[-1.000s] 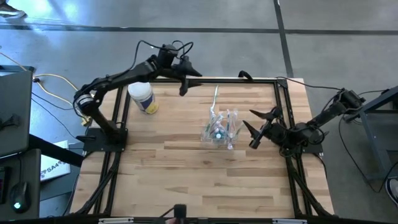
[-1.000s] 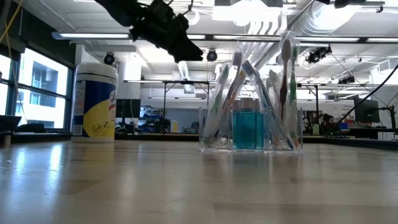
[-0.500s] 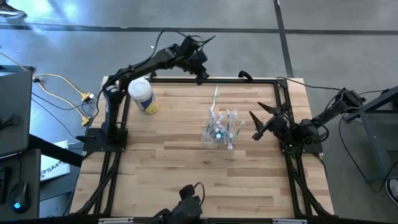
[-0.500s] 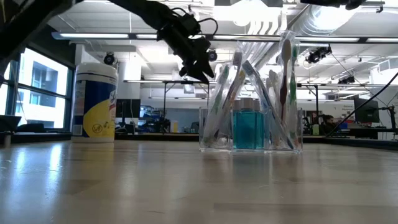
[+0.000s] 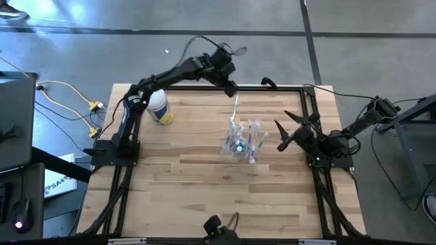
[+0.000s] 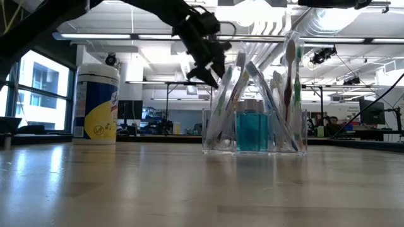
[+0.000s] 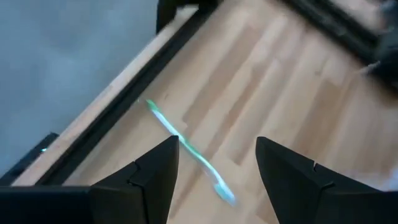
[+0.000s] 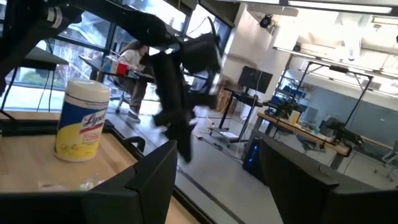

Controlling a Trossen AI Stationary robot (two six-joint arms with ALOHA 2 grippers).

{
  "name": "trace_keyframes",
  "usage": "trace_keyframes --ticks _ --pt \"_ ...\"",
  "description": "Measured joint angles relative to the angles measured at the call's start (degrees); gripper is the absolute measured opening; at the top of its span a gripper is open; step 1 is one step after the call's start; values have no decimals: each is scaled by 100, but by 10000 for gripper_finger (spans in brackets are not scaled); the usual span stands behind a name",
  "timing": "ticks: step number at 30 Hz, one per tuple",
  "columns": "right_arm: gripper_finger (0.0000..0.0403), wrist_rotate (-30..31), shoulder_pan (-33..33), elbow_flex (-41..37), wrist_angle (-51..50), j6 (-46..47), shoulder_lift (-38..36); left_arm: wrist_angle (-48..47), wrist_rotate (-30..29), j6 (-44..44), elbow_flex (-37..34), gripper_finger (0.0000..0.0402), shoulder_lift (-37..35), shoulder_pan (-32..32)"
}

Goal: Pick & Place toothbrushing station
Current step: Put the green toothbrush into the left section of the transparent organizer

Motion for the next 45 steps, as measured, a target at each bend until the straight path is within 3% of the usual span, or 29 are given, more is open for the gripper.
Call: trace_keyframes --ticks 9,14,26,41,45 --pt "223 -7 0 -2 -143 -79 3 216 -740 -953 6 212 352 -303" --pt "223 -7 0 -2 -159 -79 4 200 -608 -1411 -22 212 552 -106" --pt "223 -5 1 -2 -205 -69 4 519 -107 -1551 -13 212 1039 -41" --pt "223 19 0 -2 -362 -55 6 755 -128 -1718 -11 212 1488 -43" --pt "223 46 0 -2 -435 -3 7 674 -389 -1735 -15 212 1496 -43"
